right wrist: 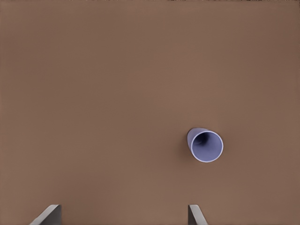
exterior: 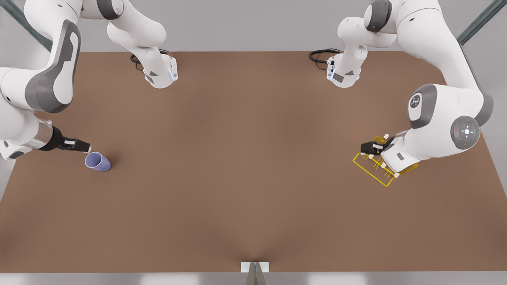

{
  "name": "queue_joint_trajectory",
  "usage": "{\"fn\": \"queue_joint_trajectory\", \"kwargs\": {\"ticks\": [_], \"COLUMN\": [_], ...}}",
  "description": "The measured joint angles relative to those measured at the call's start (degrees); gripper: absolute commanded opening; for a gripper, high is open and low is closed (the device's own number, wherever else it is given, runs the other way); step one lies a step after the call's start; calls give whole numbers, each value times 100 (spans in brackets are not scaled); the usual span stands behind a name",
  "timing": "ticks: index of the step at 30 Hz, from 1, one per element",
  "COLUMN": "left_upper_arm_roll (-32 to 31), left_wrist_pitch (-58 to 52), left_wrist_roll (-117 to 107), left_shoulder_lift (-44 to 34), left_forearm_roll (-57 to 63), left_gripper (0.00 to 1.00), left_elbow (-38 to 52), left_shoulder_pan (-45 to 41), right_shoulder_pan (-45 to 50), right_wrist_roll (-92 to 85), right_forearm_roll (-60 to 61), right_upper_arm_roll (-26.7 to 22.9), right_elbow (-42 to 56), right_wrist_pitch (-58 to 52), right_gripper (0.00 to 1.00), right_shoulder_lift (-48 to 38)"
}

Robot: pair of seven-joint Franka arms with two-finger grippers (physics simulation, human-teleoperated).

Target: Place the cup on the cup holder

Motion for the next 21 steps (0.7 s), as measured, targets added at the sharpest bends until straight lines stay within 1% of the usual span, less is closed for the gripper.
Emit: {"fn": "queue_joint_trajectory", "kwargs": {"ticks": [4,7,12,16,21], "left_upper_arm_roll": [-8,8,29,33,36], "left_wrist_pitch": [98,179,609,809,934], "left_wrist_roll": [57,87,73,21,-42], "left_shoulder_lift": [104,466,567,580,578], "left_forearm_roll": [25,139,299,342,360], "left_gripper": [100,100,100,100,100], "left_elbow": [-24,-70,-289,-303,-309], "left_shoulder_pan": [-38,-116,-88,-81,-74], "right_shoulder_pan": [-12,-7,14,-452,-795], "right_wrist_roll": [36,56,70,20,-186], "right_forearm_roll": [-1,3,-6,-2,9], "right_upper_arm_roll": [-2,6,5,-1,-2], "right_elbow": [-190,-1121,-2789,-3355,-3445], "right_wrist_pitch": [237,674,1662,2664,3494], "right_gripper": [100,100,100,100,100], "right_shoulder_lift": [-25,-159,-455,-107,156]}}
